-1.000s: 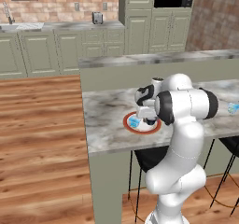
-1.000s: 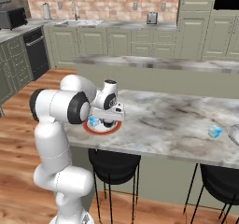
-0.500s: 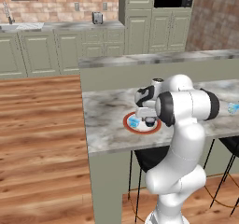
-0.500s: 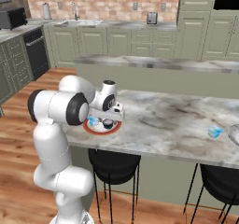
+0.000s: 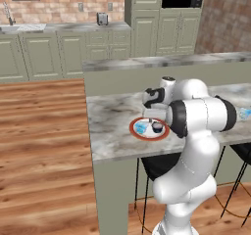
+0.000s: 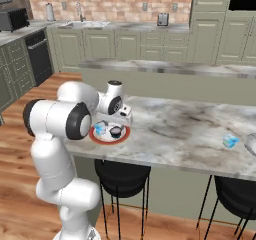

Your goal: Place two yogurt containers on each plate.

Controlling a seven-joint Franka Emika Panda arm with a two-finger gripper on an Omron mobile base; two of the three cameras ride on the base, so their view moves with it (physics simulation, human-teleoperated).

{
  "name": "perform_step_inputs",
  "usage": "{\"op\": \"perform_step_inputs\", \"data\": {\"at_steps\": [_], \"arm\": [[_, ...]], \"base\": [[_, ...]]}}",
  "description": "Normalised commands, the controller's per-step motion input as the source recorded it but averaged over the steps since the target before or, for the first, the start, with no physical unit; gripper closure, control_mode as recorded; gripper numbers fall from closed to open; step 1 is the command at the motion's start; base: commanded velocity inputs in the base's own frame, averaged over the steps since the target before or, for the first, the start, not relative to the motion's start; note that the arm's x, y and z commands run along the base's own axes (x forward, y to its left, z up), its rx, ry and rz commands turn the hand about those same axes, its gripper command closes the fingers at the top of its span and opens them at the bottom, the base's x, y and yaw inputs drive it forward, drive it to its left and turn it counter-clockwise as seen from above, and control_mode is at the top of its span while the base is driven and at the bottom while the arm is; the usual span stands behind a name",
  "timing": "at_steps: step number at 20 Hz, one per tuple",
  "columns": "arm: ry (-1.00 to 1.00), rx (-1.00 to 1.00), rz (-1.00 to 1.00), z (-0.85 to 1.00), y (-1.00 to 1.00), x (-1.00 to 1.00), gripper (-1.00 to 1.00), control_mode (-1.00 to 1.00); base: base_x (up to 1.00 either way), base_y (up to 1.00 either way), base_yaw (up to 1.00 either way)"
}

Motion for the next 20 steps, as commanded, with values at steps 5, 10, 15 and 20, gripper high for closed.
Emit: {"op": "perform_step_inputs", "data": {"at_steps": [5,10,15,20], "arm": [[0.00,0.00,-0.10,0.47,-0.01,-0.32,-1.00,-1.00],[0.00,0.00,-0.05,0.58,-0.07,-0.55,-1.00,-1.00],[-0.07,0.00,-0.13,0.61,0.00,-0.74,-1.00,-1.00],[-0.24,0.02,-0.11,0.44,-0.20,-0.94,-1.00,-1.00]], "base": [[0.00,0.00,0.00],[0.00,0.00,0.00],[0.00,0.00,0.00],[0.00,0.00,0.00]]}}
